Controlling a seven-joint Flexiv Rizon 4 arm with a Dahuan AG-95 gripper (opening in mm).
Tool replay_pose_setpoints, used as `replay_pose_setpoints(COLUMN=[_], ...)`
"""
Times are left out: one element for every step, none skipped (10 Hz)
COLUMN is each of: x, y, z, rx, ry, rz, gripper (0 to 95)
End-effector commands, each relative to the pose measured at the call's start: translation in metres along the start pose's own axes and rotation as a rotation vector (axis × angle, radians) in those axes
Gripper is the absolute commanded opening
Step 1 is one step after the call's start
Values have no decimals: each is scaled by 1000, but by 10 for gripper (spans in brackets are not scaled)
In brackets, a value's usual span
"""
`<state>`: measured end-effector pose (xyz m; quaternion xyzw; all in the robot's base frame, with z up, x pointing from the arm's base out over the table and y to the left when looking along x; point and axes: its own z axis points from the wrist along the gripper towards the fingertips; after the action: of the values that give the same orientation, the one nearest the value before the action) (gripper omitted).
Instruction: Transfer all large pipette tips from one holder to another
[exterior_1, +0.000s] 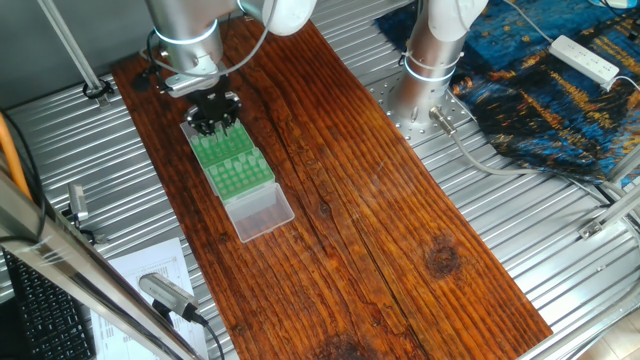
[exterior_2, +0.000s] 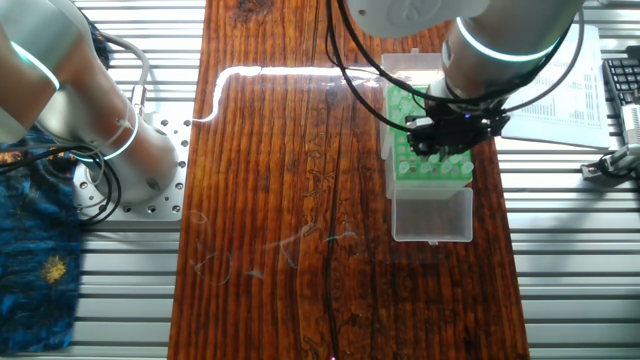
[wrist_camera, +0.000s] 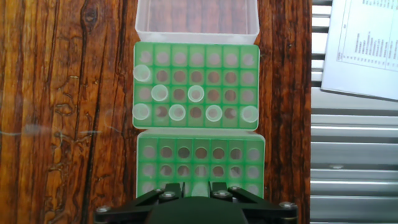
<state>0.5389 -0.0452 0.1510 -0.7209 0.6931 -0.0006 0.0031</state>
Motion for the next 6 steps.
replay_pose_setpoints(x=[0, 0, 0, -1, -1, -1], y=[0, 0, 0, -1, -1, -1], z=[0, 0, 0, 0, 1, 0], rx=[0, 0, 0, -1, -3, -3], ry=[0, -3, -5, -9, -9, -9], rz=[3, 6, 11, 18, 27, 31], gripper=[190, 190, 190, 190, 190, 190])
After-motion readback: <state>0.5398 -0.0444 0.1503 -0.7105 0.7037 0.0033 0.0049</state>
